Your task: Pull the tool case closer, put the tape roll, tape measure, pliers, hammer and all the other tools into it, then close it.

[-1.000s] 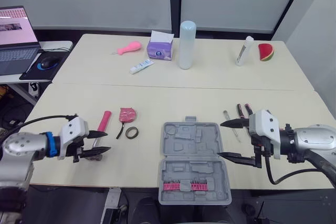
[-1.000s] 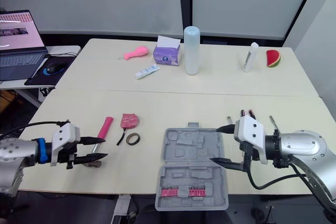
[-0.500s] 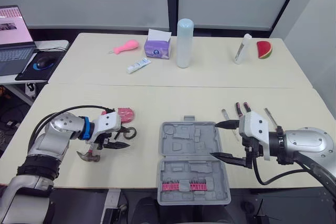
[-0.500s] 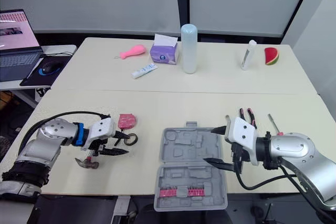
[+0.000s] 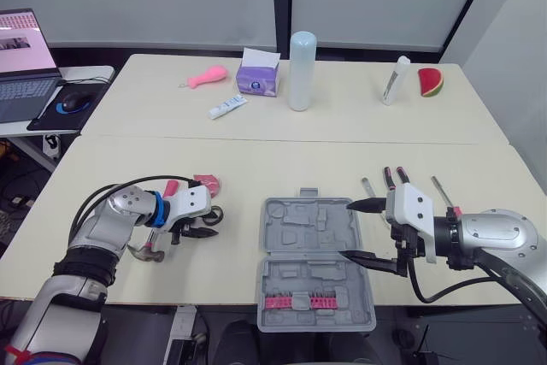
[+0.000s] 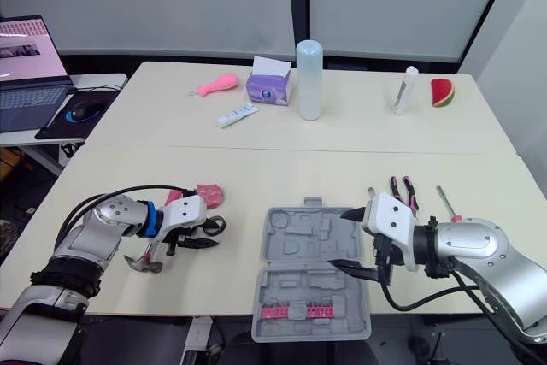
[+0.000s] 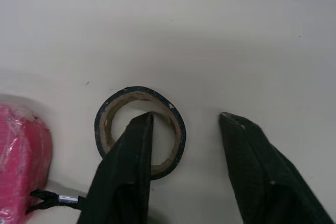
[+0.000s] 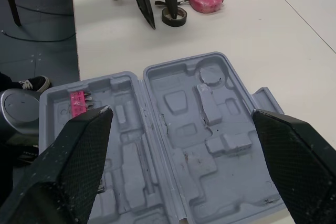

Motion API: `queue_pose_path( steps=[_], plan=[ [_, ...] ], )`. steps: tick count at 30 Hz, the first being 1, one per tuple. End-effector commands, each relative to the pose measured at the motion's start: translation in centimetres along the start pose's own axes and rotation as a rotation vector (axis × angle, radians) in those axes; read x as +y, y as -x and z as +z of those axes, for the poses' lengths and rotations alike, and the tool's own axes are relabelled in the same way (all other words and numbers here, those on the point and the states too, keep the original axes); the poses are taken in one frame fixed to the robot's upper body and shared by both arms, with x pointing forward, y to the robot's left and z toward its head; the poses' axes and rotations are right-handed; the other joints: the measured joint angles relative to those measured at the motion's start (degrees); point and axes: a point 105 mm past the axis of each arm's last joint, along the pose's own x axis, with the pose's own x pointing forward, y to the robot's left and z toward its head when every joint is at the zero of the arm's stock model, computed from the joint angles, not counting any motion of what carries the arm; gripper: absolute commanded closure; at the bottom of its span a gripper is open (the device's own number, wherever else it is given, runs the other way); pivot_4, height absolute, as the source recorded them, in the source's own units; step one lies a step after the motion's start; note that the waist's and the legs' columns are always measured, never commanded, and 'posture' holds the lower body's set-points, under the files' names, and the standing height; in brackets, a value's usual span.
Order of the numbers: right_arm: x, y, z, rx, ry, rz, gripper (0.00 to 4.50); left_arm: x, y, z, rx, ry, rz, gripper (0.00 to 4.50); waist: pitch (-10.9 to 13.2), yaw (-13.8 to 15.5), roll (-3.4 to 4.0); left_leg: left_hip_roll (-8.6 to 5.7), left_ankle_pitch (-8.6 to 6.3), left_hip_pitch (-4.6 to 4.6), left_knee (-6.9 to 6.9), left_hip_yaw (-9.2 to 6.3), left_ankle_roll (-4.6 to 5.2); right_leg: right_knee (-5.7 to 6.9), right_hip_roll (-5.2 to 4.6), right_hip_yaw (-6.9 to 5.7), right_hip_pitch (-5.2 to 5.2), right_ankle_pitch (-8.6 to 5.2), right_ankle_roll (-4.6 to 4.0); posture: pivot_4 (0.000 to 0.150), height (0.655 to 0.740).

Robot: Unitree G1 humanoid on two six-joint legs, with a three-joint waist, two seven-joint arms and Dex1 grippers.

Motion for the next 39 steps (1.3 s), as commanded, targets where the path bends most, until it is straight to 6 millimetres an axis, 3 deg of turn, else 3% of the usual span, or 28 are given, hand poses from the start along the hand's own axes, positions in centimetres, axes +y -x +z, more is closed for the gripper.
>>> queue_pose_path(
  steps=[1,4,10,18,22,39],
  plan=[
    [0.3,0.2,0.9,-0.021,0.039,-0.001,0.0,0.5,-0.2,0.8,-0.01,-0.014,0.024,3.59,0.0,0.03,0.0,0.0,0.0,0.0,0.01,0.0,0.0,0.02,0.0,0.0,0.0,0.0,0.0,0.15,0.7075],
    [0.4,0.3,1.0,-0.021,0.038,-0.003,0.0,0.4,-0.3,1.3,-0.022,-0.021,0.016,4.49,0.0,0.05,0.0,0.0,0.0,0.0,0.04,-0.01,0.0,0.07,0.0,0.0,0.0,0.0,0.0,0.15,0.7075],
    [0.4,0.6,0.9,-0.015,0.029,-0.02,0.0,0.2,0.5,2.3,-0.035,-0.023,-0.015,4.49,0.0,0.08,0.0,0.0,0.0,0.0,0.06,-0.03,0.0,0.1,0.0,0.0,0.0,0.0,0.0,0.15,0.7075],
    [0.2,1.8,0.7,-0.002,-0.037,-0.089,0.0,-0.4,1.1,11.2,-0.214,-0.003,-0.126,4.49,0.0,0.4,0.0,-0.02,0.01,-0.04,0.1,-0.09,-0.01,0.1,0.03,0.0,0.06,0.0,0.0,0.15,0.7075],
    [0.3,1.7,0.1,0.039,-0.068,-0.113,0.0,-0.5,-0.4,13.5,-0.265,0.059,-0.163,4.49,0.0,0.4,0.01,-0.1,0.01,-0.03,0.12,-0.08,-0.01,0.07,0.15,0.06,0.13,0.0,0.0,0.15,0.7075],
    [-0.1,1.2,-0.2,0.074,-0.117,-0.168,0.0,0.0,-4.9,12.3,-0.28,0.122,-0.18,4.49,0.0,0.41,0.01,-0.12,0.0,-0.08,0.11,-0.09,0.0,0.06,0.23,0.11,0.04,0.0,0.0,0.15,0.7075]
  ],
)
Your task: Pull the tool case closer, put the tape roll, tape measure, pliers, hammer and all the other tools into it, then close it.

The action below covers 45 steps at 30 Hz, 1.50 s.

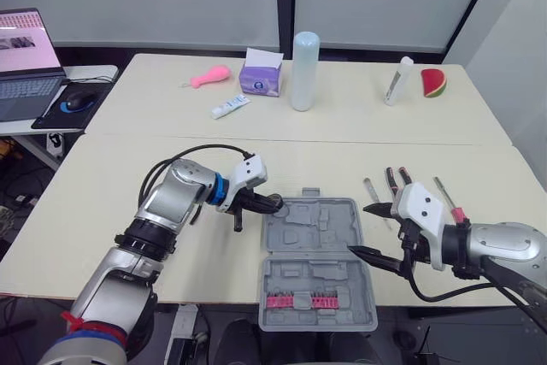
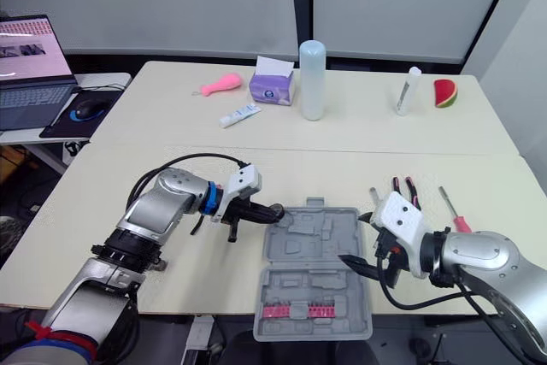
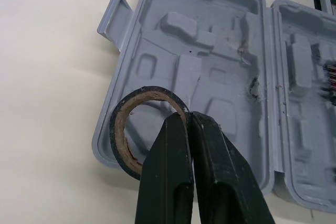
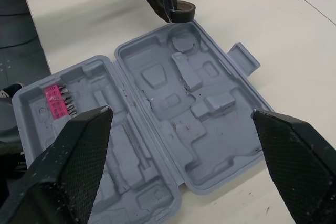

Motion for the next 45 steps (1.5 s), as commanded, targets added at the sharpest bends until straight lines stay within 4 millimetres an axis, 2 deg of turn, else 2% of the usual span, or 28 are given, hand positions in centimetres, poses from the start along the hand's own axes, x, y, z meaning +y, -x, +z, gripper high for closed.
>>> queue_pose_path(
  steps=[1,19,28,31,38,43,45],
  plan=[
    [0.1,0.2,0.9,-0.023,0.04,-0.009,0.0,0.3,-0.4,0.7,-0.012,-0.047,0.01,4.49,0.0,0.0,0.0,0.0,0.0,0.0,0.0,-0.01,0.0,0.0,0.0,0.0,0.0,0.0,0.0,0.15,0.7075],
    [0.0,0.6,0.5,-0.003,0.045,-0.023,0.0,1.1,-2.2,-0.9,0.035,-0.035,0.058,4.49,0.0,-0.02,0.0,0.02,0.0,0.01,0.0,0.0,0.0,0.0,0.0,0.0,0.01,0.0,0.0,0.15,0.7075],
    [0.2,0.6,0.5,0.0,0.048,-0.023,0.0,1.2,-2.2,-0.2,0.024,-0.021,0.067,4.49,0.0,-0.01,0.0,0.0,0.0,0.0,0.0,0.01,0.0,0.0,0.01,0.0,0.01,0.0,0.0,0.15,0.7075],
    [0.2,0.6,0.5,0.0,0.046,-0.025,0.0,0.9,-1.3,0.8,0.007,-0.027,0.057,3.84,0.0,-0.03,0.0,0.01,0.0,0.0,0.0,0.01,0.0,0.0,0.01,0.0,0.01,0.0,0.0,0.15,0.7075],
    [0.2,0.7,0.5,-0.001,0.042,-0.029,0.0,0.3,1.2,3.2,-0.073,-0.094,0.074,1.72,0.0,-0.02,0.0,0.03,0.0,0.0,0.0,0.0,-0.01,-0.01,0.0,0.01,0.02,0.0,0.0,0.15,0.7075],
    [0.0,0.6,0.5,-0.006,0.045,-0.037,0.0,-0.2,1.1,3.7,-0.165,-0.133,0.057,1.72,0.0,-0.01,0.0,0.02,0.0,0.0,-0.01,0.0,-0.01,-0.02,0.0,0.01,0.02,0.0,0.0,0.15,0.7075],
    [-0.1,0.5,0.5,-0.007,0.049,-0.043,0.0,-0.3,0.8,3.3,-0.179,-0.14,0.047,2.12,0.0,-0.01,0.0,0.02,0.0,0.0,0.0,0.01,-0.01,-0.02,0.0,0.01,0.02,0.0,0.0,0.15,0.7075]
  ],
)
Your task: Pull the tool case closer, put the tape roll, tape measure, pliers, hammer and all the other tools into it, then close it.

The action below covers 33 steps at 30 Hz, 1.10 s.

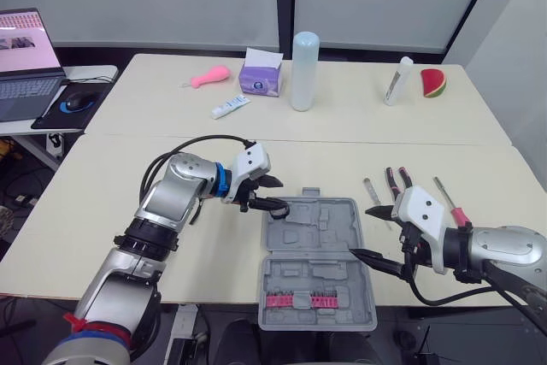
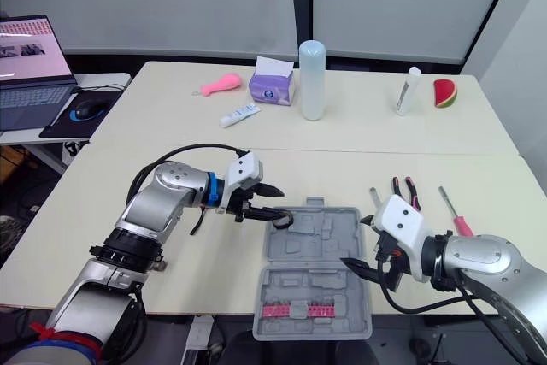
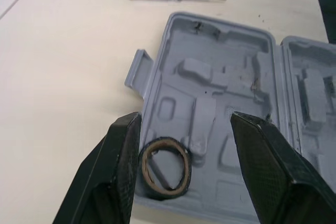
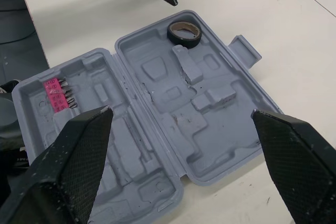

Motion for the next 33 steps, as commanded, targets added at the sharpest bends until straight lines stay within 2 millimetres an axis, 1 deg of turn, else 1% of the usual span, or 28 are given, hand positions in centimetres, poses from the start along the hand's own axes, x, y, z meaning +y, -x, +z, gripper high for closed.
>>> queue_pose_path(
  steps=[1,6,12,18,23,28,33],
  plan=[
    [-0.2,0.2,0.8,-0.026,0.051,-0.028,0.0,-0.1,0.0,0.4,-0.061,-0.04,-0.01,2.35,0.0,0.0,0.0,0.0,0.0,0.0,0.0,0.0,0.0,0.0,0.0,0.0,0.0,0.0,0.0,0.15,0.7075],
    [-0.1,0.3,0.9,-0.03,0.053,-0.025,0.0,-0.2,-0.7,-0.6,-0.051,-0.063,-0.007,3.86,0.0,0.01,0.0,-0.01,0.0,0.0,0.0,-0.01,0.0,0.0,0.0,-0.01,-0.01,0.0,0.0,0.15,0.7075],
    [0.0,0.1,1.0,-0.036,0.054,-0.024,0.0,0.0,-1.7,-1.5,-0.049,-0.069,-0.003,3.86,0.0,0.01,0.0,-0.03,0.0,0.0,0.0,0.0,0.0,0.0,0.0,-0.01,-0.01,0.0,0.0,0.15,0.7075],
    [0.0,0.0,1.0,-0.039,0.055,-0.021,0.0,0.6,-2.8,-2.8,-0.033,-0.06,0.024,3.86,0.0,0.0,0.0,-0.02,0.0,0.0,0.0,0.0,0.01,0.0,0.01,-0.01,-0.01,0.0,0.0,0.15,0.7075],
    [0.0,0.0,1.1,-0.039,0.057,-0.019,0.0,1.2,-3.6,-4.6,0.028,-0.022,0.058,3.86,0.0,0.02,0.0,-0.04,0.0,-0.01,0.0,0.0,0.01,0.0,0.01,-0.03,-0.01,0.0,0.0,0.15,0.7075],
    [0.2,0.0,1.0,-0.038,0.056,-0.018,0.0,0.9,-4.1,-6.1,0.079,-0.009,0.045,3.86,0.0,0.01,0.0,-0.03,0.0,0.0,0.0,0.02,0.01,0.0,0.01,-0.05,-0.01,0.0,0.0,0.15,0.7075],
    [0.1,0.1,1.0,-0.038,0.06,-0.022,0.0,0.5,-3.9,-6.1,0.065,-0.004,0.032,3.86,-0.01,0.01,0.0,-0.03,0.0,0.02,0.0,0.01,0.0,0.0,0.01,-0.05,0.02,0.0,0.0,0.15,0.7075]
  ],
)
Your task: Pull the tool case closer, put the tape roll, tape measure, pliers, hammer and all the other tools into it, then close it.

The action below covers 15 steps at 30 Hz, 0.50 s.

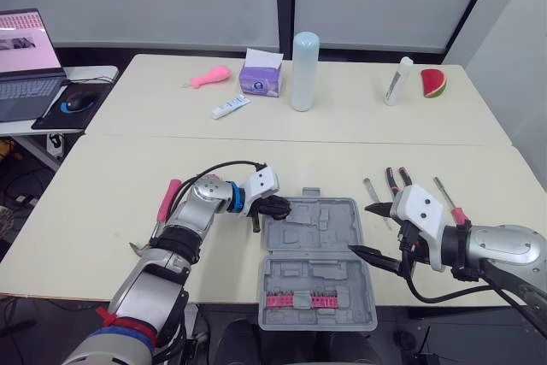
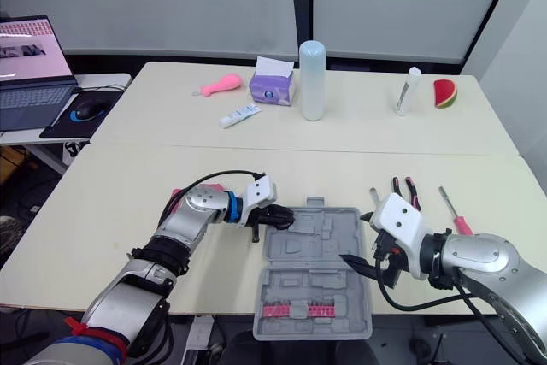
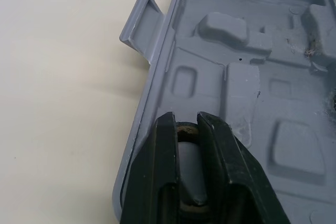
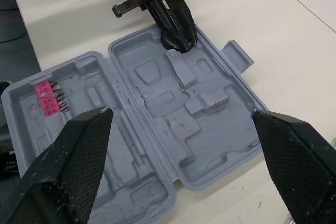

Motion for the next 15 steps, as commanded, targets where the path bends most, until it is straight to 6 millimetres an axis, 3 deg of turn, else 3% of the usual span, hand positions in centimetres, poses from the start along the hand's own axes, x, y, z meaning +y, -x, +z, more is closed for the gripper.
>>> queue_pose_path(
  steps=[1,5,9,11,15],
  plan=[
    [0.3,0.2,0.9,-0.032,0.046,-0.004,0.0,-0.6,0.1,-0.8,0.019,0.013,-0.016,3.86,0.0,0.0,0.0,0.0,0.0,0.0,0.0,0.0,0.0,0.0,0.0,0.0,0.0,0.0,0.0,0.15,0.7075],
    [0.1,0.3,1.2,-0.052,0.052,-0.017,0.0,0.3,1.7,0.8,-0.042,0.006,0.024,3.86,0.0,-0.1,0.0,0.02,0.0,0.0,0.0,0.01,0.0,0.0,0.0,0.0,-0.01,0.0,0.0,0.15,0.7075],
    [-0.7,1.0,2.0,-0.113,0.063,-0.087,0.0,1.5,7.2,4.4,-0.191,-0.001,0.122,3.86,0.03,-0.44,-0.01,0.18,0.0,-0.05,-0.01,0.0,-0.01,0.01,-0.02,0.03,-0.08,0.0,0.0,0.15,0.7075],
    [-1.8,1.9,2.1,-0.135,0.08,-0.178,0.0,1.5,9.8,4.2,-0.207,0.008,0.188,3.86,0.01,-0.39,0.02,0.2,0.01,-0.04,-0.02,-0.04,-0.02,0.01,-0.02,0.01,-0.06,0.0,0.0,0.15,0.7075],
    [-3.8,4.7,0.7,-0.12,0.098,-0.363,0.0,2.5,15.7,1.6,-0.206,0.097,0.43,3.86,-0.04,-0.28,0.1,0.11,0.01,0.02,-0.03,0.02,-0.02,-0.07,-0.13,0.03,0.02,0.0,0.0,0.15,0.7075]
  ],
)
